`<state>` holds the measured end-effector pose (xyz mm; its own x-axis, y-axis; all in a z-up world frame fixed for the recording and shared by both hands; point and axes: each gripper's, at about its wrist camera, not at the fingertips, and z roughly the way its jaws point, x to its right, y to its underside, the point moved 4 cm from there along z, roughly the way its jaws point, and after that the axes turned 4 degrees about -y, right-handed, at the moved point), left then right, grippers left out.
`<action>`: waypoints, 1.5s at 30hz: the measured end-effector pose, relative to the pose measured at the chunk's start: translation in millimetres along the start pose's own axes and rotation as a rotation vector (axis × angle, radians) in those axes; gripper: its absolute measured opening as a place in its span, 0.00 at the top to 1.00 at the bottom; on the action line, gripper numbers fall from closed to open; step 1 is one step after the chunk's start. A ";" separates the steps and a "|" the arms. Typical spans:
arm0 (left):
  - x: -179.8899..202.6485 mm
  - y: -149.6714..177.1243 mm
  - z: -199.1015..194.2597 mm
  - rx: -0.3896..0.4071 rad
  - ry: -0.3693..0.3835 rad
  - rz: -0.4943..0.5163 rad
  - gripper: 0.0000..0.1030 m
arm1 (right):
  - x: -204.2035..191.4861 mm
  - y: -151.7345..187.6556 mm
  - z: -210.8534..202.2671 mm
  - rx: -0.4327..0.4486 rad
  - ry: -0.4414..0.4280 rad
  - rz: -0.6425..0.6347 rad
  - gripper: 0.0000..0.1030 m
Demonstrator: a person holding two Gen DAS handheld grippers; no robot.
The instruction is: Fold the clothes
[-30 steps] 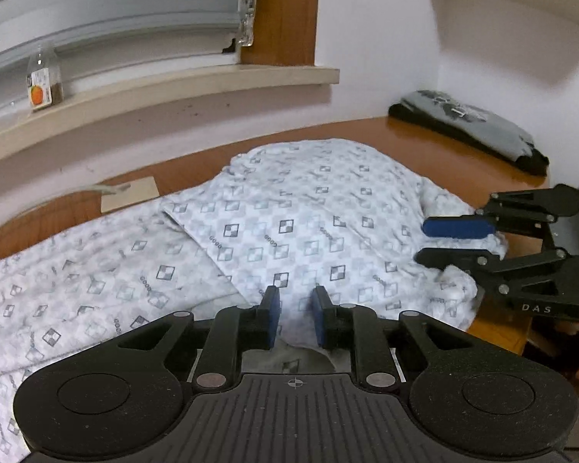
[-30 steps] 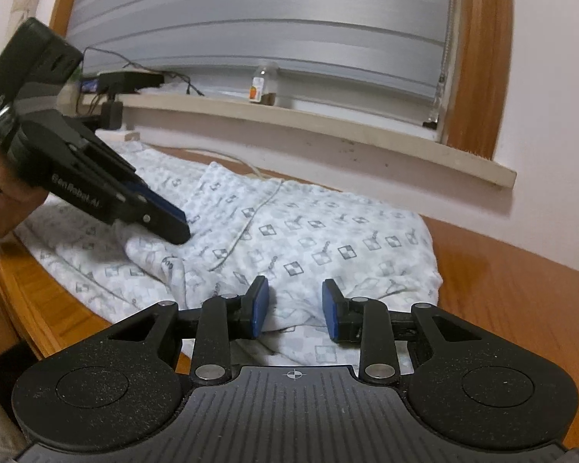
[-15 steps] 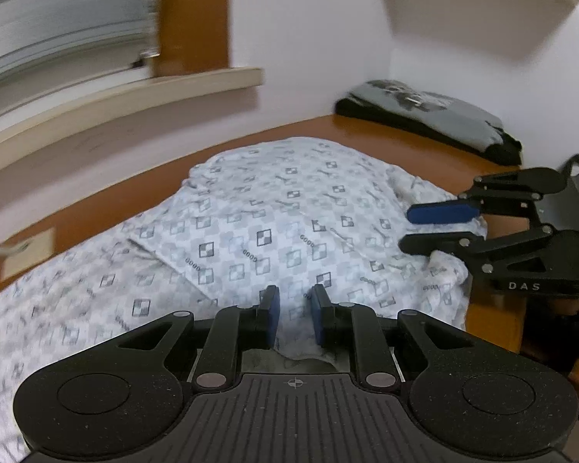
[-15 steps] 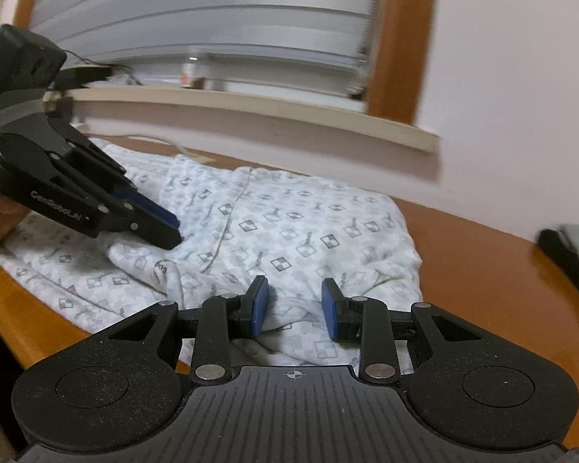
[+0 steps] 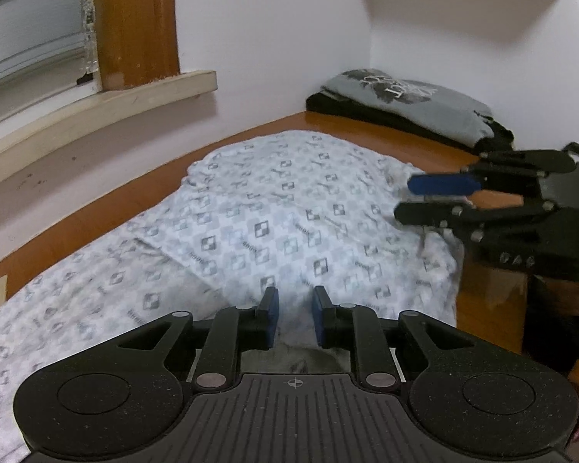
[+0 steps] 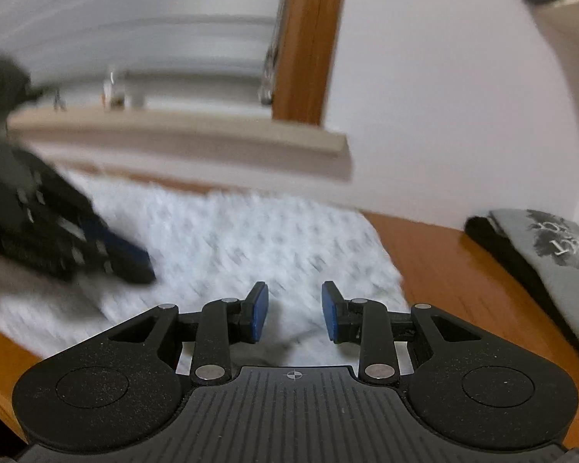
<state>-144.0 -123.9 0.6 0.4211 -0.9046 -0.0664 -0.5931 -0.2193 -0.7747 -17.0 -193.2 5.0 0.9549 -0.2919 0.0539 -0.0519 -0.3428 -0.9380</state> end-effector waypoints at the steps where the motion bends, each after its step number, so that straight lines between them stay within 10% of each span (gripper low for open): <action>1: -3.1 1.6 -4.3 -0.001 -0.006 -0.002 0.80 | -4.9 1.6 -0.1 -0.001 -0.017 0.003 0.70; 10: -97.5 11.1 -73.3 0.072 -0.121 -0.182 0.64 | -35.6 25.3 3.1 -0.005 -0.100 -0.025 0.69; 15: -167.8 28.8 -101.8 0.084 -0.190 -0.292 0.33 | -59.6 9.4 6.3 -0.003 -0.137 -0.044 0.62; 28: -273.4 70.2 -78.1 -0.008 -0.194 -0.435 0.31 | -189.9 -24.9 39.4 -0.096 -0.442 -0.121 0.52; 45: -283.0 71.1 -71.4 0.014 -0.134 -0.517 0.24 | -290.6 -23.9 29.0 -0.153 -0.653 -0.273 0.43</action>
<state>-354.4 90.5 9.2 0.7407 -0.6246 0.2475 -0.2759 -0.6186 -0.7357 -284.8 -74.3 1.8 0.9167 0.3990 0.0192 0.2190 -0.4620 -0.8594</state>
